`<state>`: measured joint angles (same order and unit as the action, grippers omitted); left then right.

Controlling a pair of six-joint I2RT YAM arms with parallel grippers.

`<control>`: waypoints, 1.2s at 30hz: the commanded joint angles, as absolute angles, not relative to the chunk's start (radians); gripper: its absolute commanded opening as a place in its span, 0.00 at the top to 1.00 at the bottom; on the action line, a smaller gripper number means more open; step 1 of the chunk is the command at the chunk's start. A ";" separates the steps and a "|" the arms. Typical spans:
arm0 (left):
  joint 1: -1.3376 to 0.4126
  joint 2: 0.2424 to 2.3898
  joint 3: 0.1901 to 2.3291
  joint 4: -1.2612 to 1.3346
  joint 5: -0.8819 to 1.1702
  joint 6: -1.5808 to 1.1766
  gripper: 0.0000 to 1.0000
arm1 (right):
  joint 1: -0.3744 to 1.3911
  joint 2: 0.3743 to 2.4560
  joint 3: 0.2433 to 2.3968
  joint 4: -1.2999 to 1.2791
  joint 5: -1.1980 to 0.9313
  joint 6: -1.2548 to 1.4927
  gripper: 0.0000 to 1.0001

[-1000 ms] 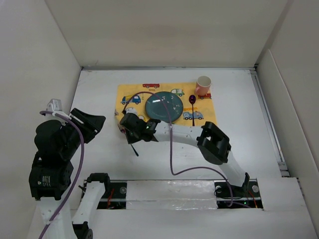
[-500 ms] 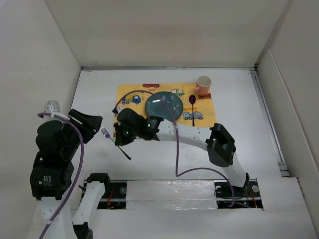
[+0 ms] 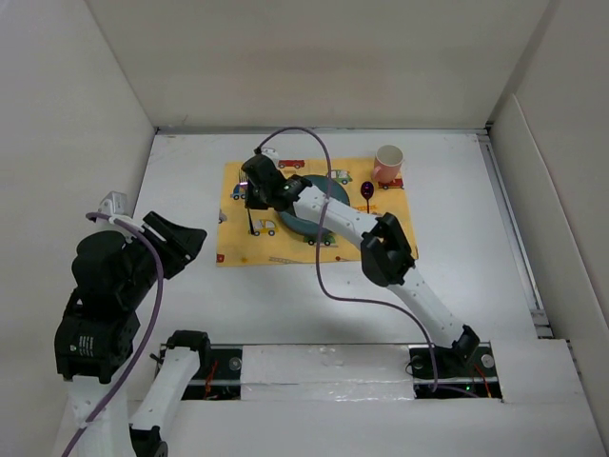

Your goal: Set the dinner table for one person

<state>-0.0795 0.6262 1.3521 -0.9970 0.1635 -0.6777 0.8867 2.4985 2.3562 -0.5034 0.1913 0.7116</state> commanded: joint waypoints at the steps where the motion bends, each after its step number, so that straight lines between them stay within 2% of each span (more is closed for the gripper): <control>1: -0.113 0.641 1.348 -0.986 0.130 -0.657 0.56 | 0.893 2.555 2.483 -0.572 0.247 0.745 1.00; 28: -0.132 0.630 1.316 -0.992 0.072 -0.643 0.56 | 0.874 2.623 2.370 -0.522 0.226 0.911 1.00; 32: -0.132 0.629 1.305 -0.989 0.077 -0.649 0.56 | 0.874 2.609 2.336 -0.512 0.224 0.914 0.89; 34: -0.132 0.629 1.302 -0.996 0.052 -0.656 0.56 | 0.883 2.585 2.315 -0.505 0.216 0.899 0.75; 35: -0.132 0.629 1.302 -0.999 0.052 -0.657 0.56 | 0.884 2.585 2.315 -0.503 0.216 0.899 0.75; 36: -0.132 0.629 1.301 -1.000 0.049 -0.660 0.56 | 0.884 2.576 2.301 -0.499 0.219 0.893 0.71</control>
<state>-0.1257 0.6308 1.3071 -1.0107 0.0723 -0.6552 0.8673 2.6114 2.3379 -0.5259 0.2058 0.9016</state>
